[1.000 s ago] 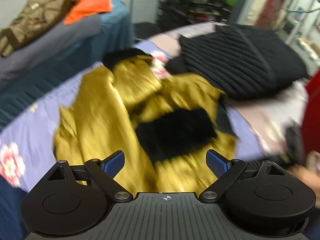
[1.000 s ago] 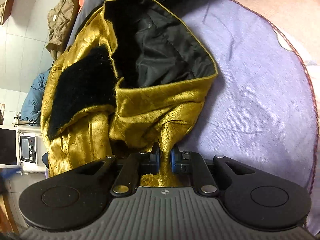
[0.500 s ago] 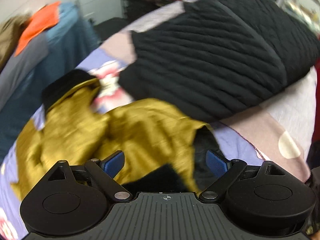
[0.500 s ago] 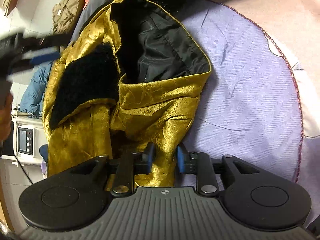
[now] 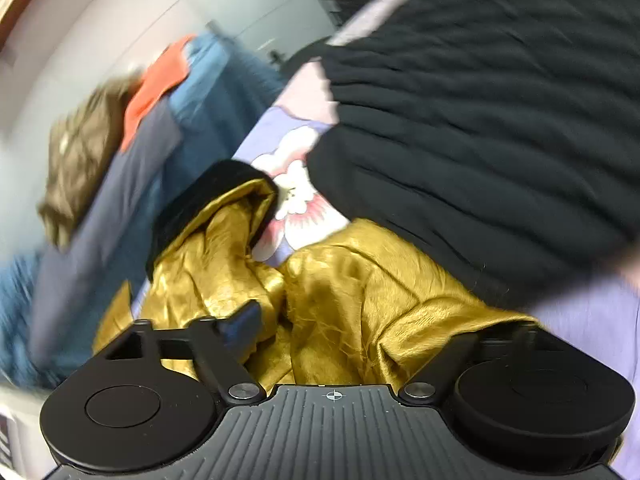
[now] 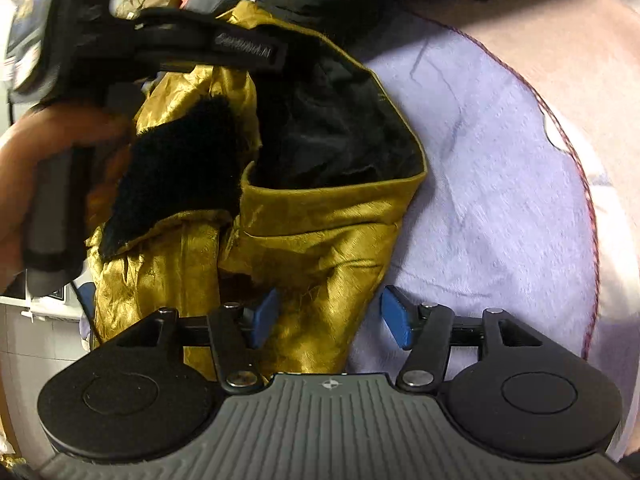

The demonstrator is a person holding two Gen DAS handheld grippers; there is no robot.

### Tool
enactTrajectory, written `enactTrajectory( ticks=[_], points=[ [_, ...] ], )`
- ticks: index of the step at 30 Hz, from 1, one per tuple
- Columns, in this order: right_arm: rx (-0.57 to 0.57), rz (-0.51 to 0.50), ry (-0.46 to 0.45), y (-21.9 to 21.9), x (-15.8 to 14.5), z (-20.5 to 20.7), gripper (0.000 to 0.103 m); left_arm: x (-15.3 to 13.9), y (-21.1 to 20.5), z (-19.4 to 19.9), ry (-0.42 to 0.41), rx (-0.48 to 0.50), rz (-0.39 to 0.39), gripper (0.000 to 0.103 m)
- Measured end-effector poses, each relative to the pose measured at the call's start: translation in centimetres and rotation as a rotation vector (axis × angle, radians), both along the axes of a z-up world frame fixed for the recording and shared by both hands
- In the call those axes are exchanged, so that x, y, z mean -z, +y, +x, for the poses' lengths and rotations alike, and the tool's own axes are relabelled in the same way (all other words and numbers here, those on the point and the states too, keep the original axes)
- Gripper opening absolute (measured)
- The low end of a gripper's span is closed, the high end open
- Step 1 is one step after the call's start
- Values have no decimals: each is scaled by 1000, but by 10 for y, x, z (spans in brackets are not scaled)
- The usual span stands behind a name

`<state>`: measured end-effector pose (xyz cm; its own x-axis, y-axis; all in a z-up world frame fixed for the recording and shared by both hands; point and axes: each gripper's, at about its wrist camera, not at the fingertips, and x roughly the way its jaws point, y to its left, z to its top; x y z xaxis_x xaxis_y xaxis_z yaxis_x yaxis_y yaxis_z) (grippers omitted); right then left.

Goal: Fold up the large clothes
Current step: 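Lift the gold jacket high with both grippers and shake it out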

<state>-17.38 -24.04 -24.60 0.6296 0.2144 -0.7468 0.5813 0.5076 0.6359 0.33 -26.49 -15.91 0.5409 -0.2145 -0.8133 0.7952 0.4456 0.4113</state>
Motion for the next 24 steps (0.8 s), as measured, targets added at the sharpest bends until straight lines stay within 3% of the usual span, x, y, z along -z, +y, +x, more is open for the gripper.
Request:
enactTrajectory(
  ticks=[1, 2, 4, 6, 8, 10, 12, 17, 22, 24],
  points=[
    [-5, -4, -7, -1, 0, 2, 66, -7, 3, 10, 23, -48, -42, 83],
    [-11, -7, -11, -1, 2, 5, 68, -16, 9, 19, 52, -95, -103, 58],
    [-27, 0, -7, -2, 6, 12, 68, -39, 24, 34, 61, -162, -232, 53],
    [-45, -3, -23, -1, 7, 18, 68, -60, 37, 49, 52, -217, -307, 48],
    [-62, -22, -36, 0, 6, 24, 62, -83, 55, 63, 98, -274, -409, 47],
    [-69, -31, -73, -2, 4, 30, 16, -108, 77, 72, 107, -321, -489, 46],
    [-69, -48, -130, -5, -6, 36, 10, -134, 105, 79, 83, -356, -572, 46],
    [-143, -315, -297, 2, -86, 53, 8, -212, 190, 88, -42, -457, -785, 45],
    [-212, -582, -579, 15, -202, 51, 7, -297, 282, 64, -203, -537, -982, 45],
    [-244, -618, -712, 24, -242, 41, 7, -324, 310, 37, -307, -512, -1008, 44]
  ],
)
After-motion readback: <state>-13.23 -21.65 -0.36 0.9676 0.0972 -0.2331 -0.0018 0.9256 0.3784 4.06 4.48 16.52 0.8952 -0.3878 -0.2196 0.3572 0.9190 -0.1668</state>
